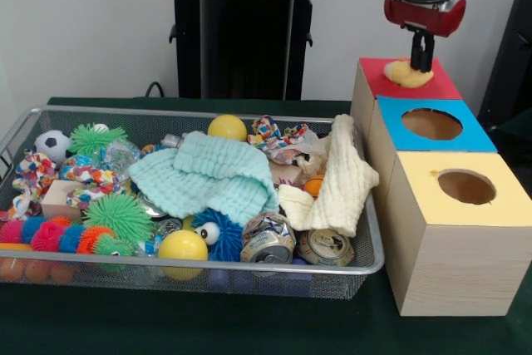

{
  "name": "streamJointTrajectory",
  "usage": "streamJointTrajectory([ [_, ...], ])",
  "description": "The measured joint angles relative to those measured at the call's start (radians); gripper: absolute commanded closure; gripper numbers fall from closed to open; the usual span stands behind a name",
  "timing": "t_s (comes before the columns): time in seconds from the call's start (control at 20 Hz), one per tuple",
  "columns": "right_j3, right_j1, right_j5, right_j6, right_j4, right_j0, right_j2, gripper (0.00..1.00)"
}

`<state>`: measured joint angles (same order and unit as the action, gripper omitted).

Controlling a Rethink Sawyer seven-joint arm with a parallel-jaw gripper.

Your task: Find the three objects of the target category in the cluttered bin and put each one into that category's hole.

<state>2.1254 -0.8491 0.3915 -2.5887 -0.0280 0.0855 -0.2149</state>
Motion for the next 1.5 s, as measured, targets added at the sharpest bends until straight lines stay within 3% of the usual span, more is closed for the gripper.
streamJointTrajectory([
  [0.25,0.022,0.077,-0.035,0.0,-0.016,0.033,-0.033,1.0],
  [0.55,-0.022,0.205,-0.127,0.0,-0.012,-0.005,0.015,1.0],
  [1.05,-0.063,0.214,-0.093,0.0,-0.003,-0.067,0.073,1.0],
  [1.1,-0.067,0.215,-0.094,0.0,-0.003,-0.068,0.078,0.0],
  [1.5,-0.081,0.23,-0.089,0.0,-0.003,-0.068,0.084,0.0],
])
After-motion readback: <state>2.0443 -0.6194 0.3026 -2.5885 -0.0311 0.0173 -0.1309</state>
